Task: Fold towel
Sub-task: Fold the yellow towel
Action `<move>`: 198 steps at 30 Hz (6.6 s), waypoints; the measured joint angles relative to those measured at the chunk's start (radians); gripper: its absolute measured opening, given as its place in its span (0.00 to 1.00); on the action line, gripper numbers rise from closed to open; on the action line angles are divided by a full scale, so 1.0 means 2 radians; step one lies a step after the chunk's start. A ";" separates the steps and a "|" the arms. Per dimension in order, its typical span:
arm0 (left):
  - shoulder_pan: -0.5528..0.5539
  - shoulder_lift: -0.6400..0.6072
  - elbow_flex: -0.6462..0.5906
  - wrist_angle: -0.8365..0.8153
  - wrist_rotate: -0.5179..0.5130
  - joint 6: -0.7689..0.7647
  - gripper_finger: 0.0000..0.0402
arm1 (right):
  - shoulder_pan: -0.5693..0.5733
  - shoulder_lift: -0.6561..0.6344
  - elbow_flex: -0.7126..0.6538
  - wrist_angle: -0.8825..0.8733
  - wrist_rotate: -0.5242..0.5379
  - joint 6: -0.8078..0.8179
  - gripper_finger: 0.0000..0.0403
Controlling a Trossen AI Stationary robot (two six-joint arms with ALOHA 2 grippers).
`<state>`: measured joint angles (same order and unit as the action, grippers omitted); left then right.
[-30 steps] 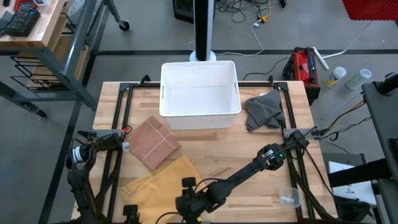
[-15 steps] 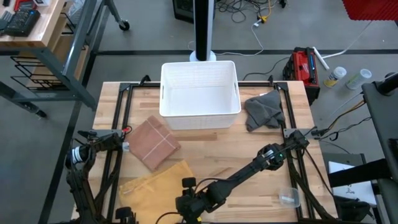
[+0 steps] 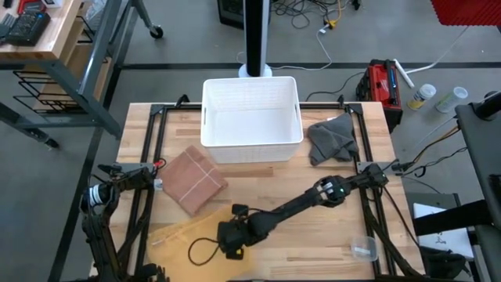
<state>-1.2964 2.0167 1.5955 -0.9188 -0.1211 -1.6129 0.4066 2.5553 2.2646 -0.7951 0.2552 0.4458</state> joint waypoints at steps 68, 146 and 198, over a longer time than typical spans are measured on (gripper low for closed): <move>-0.014 -0.048 -0.185 -0.185 -0.260 -0.288 0.41 | 0.027 -0.003 -0.008 -0.208 0.050 -0.135 0.00; 0.023 -0.175 -0.341 -0.064 -0.258 -0.242 0.04 | 0.024 -0.031 0.001 -0.241 0.085 -0.168 0.00; 0.027 -0.177 -0.300 -0.169 -0.062 -0.168 0.10 | 0.036 -0.061 -0.033 -0.034 0.022 -0.138 0.00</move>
<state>-1.2427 1.6630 0.9952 -1.2572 -0.2443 -1.9488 0.4785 2.4332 2.1983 -0.8621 0.2985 0.1700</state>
